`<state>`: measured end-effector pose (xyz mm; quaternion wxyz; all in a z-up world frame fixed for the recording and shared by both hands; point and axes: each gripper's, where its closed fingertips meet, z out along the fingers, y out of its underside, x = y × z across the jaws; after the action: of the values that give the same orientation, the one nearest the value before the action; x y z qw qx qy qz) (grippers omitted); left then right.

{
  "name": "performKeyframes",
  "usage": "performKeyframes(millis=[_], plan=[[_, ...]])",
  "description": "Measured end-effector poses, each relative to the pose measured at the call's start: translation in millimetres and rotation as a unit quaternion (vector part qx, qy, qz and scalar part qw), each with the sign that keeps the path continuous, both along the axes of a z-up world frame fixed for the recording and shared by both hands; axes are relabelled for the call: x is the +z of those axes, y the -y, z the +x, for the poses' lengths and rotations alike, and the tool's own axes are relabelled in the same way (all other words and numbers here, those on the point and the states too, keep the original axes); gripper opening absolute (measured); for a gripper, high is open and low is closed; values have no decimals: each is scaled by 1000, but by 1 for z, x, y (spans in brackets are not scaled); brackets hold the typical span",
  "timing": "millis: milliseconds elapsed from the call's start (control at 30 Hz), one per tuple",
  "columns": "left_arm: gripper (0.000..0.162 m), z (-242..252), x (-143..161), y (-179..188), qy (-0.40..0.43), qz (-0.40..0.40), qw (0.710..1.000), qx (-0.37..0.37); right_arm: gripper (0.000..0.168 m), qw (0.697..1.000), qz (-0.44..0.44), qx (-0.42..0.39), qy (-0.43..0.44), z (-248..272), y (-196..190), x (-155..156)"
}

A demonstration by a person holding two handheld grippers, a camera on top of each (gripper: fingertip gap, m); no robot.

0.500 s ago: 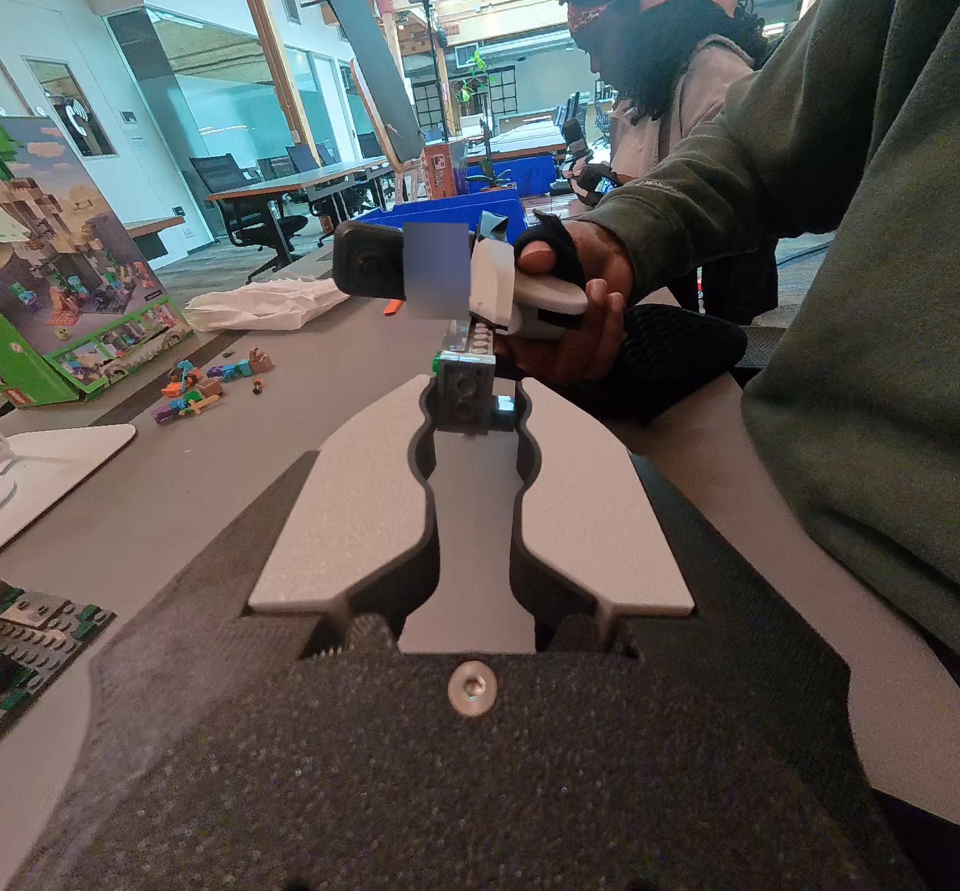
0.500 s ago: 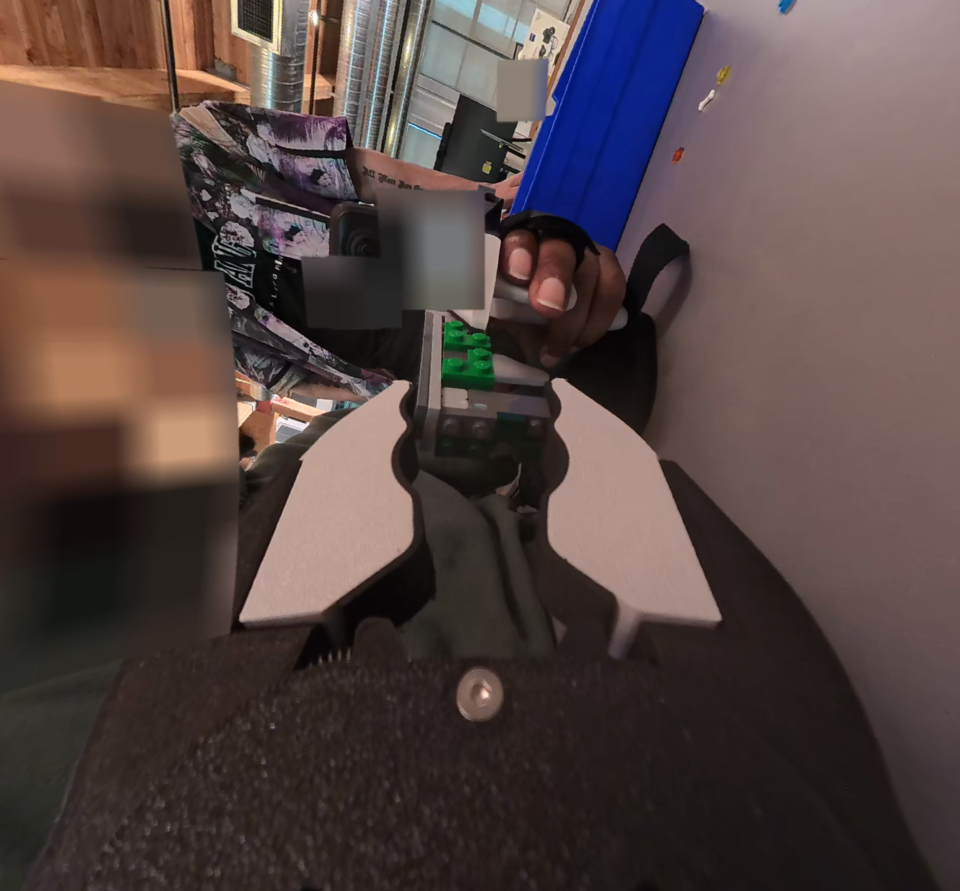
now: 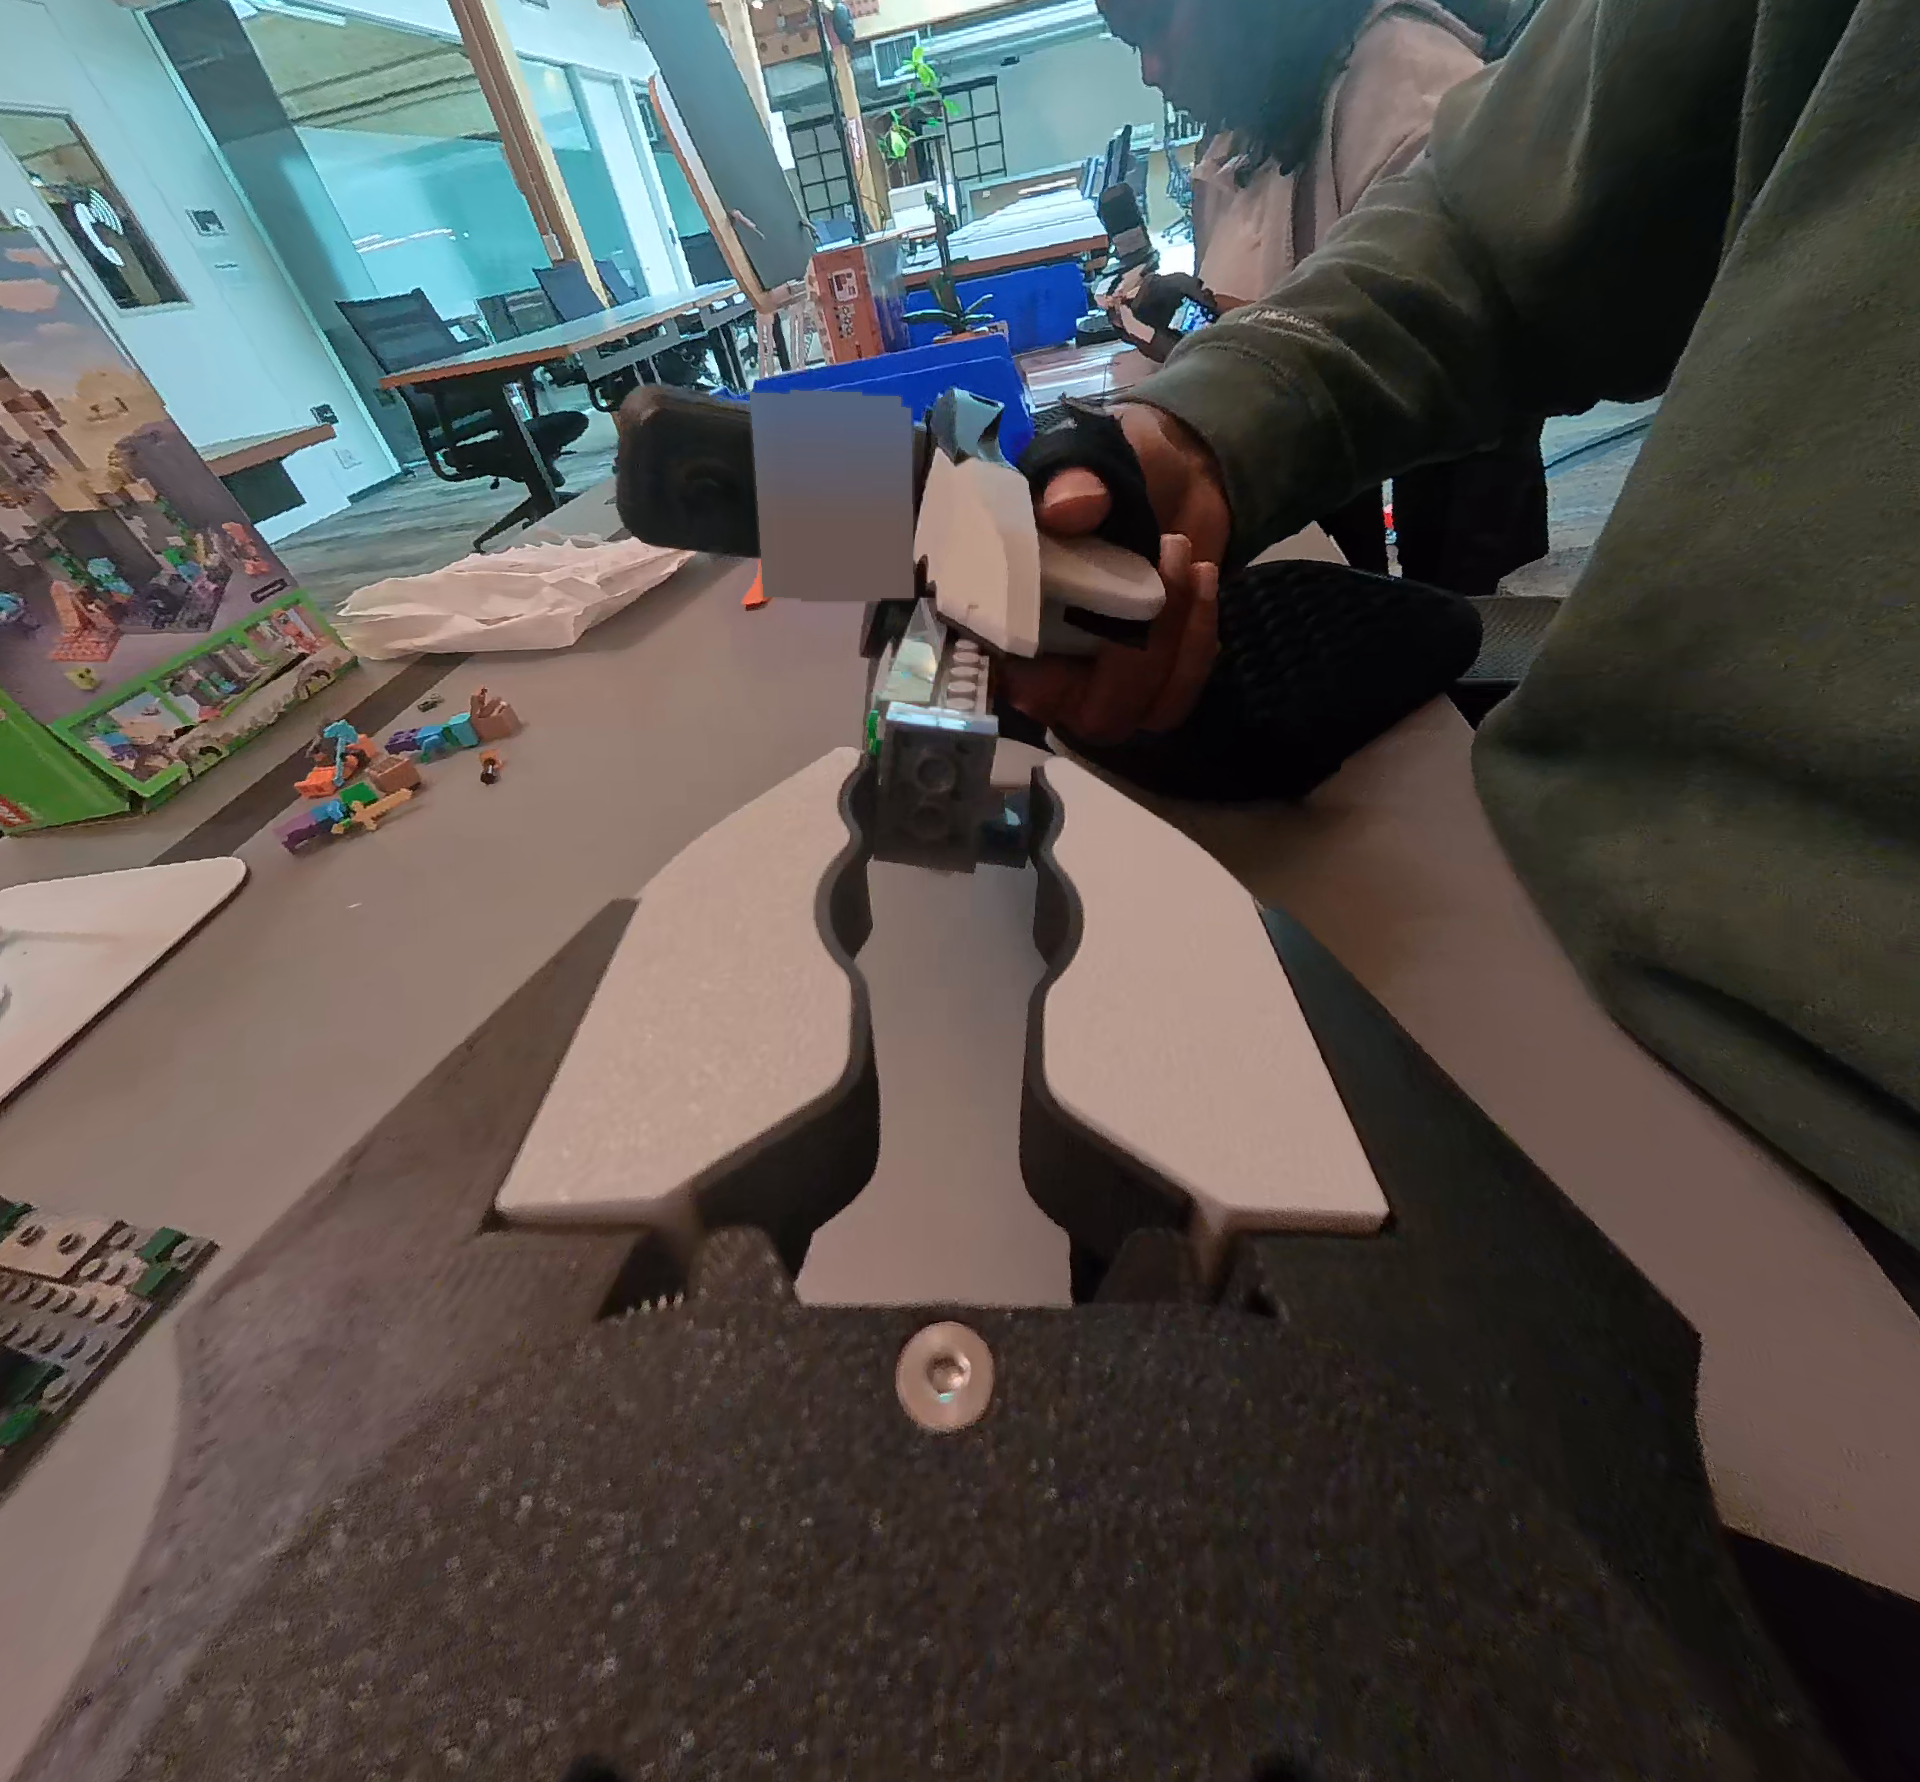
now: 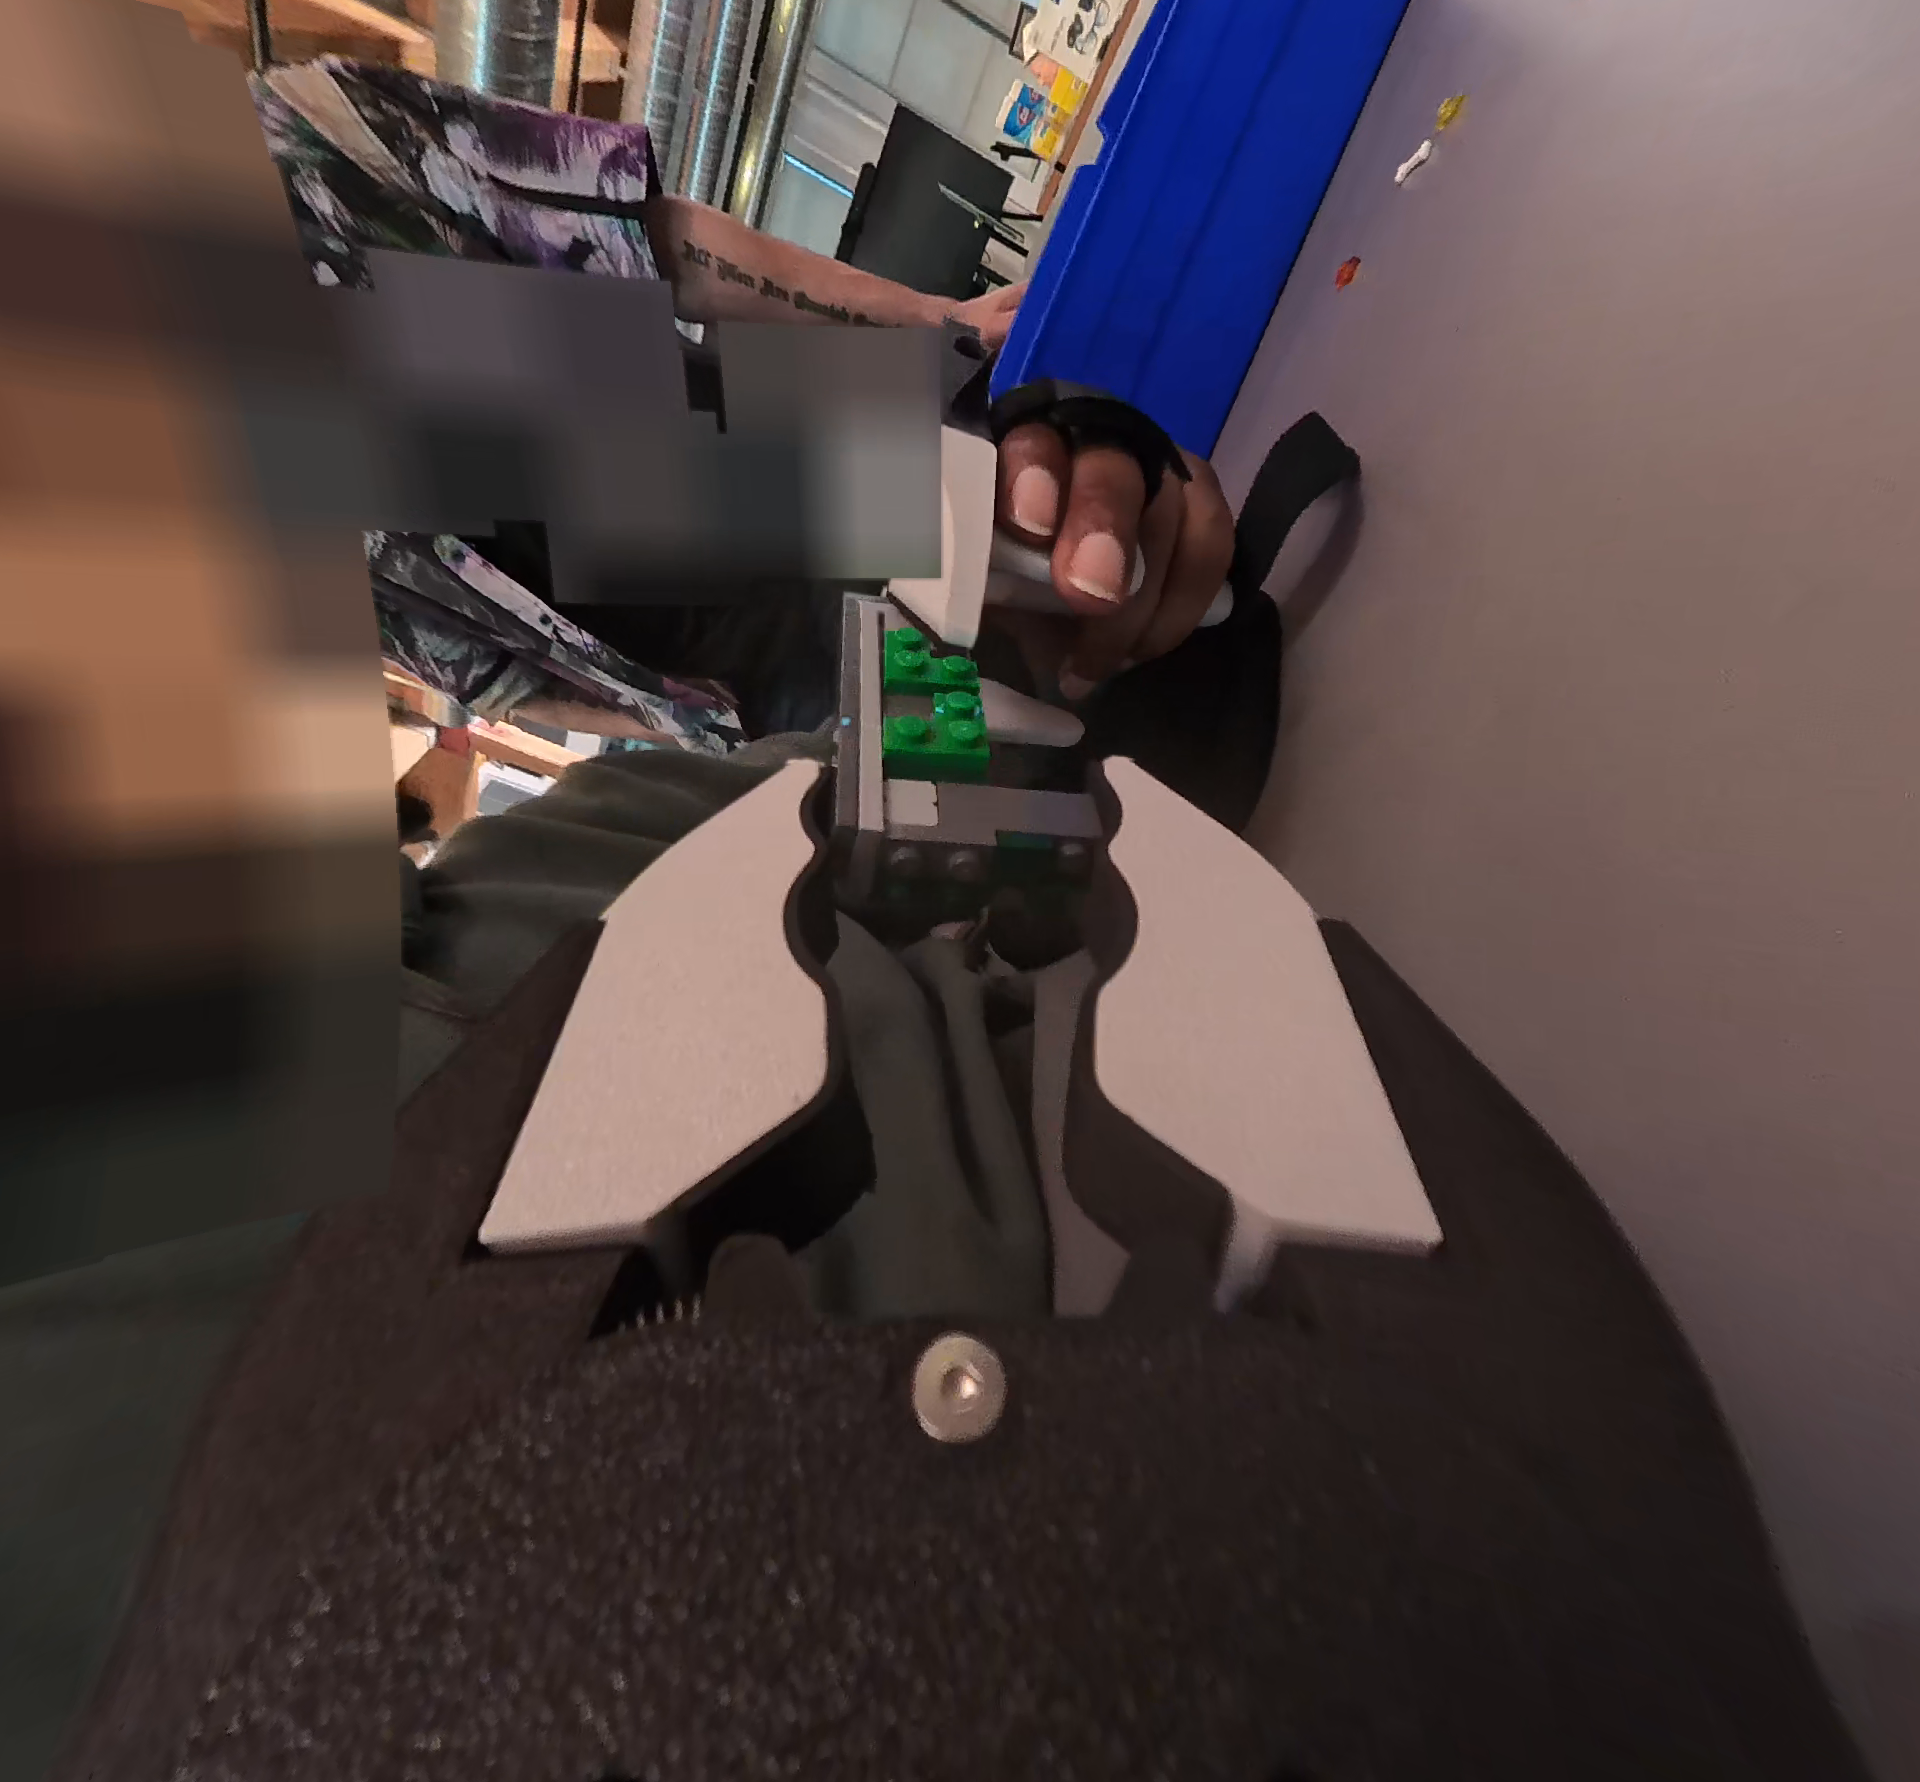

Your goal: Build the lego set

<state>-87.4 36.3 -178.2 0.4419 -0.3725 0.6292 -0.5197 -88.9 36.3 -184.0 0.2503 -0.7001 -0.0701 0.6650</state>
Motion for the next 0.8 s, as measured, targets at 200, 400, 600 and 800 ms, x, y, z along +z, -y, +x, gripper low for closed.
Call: performKeyframes(millis=[200, 400, 600, 800], plan=[[28, 0, -1, 3, -5, -7, 1000, -10, 45, 1000, 8, 17, 12, -1, 4, -2], [28, 1, -2, 0, -13, -22, 1000, -4, 44, 999, 39, 10, 25, 2, 1, 0], [30, 4, -3, -6, -27, -50, 998, 9, 44, 999, 37, -11, 10, 7, -2, -2], [31, 5, -4, -12, -30, -49, 998, 22, 44, 999, 30, -21, -12, 14, -4, 0]])
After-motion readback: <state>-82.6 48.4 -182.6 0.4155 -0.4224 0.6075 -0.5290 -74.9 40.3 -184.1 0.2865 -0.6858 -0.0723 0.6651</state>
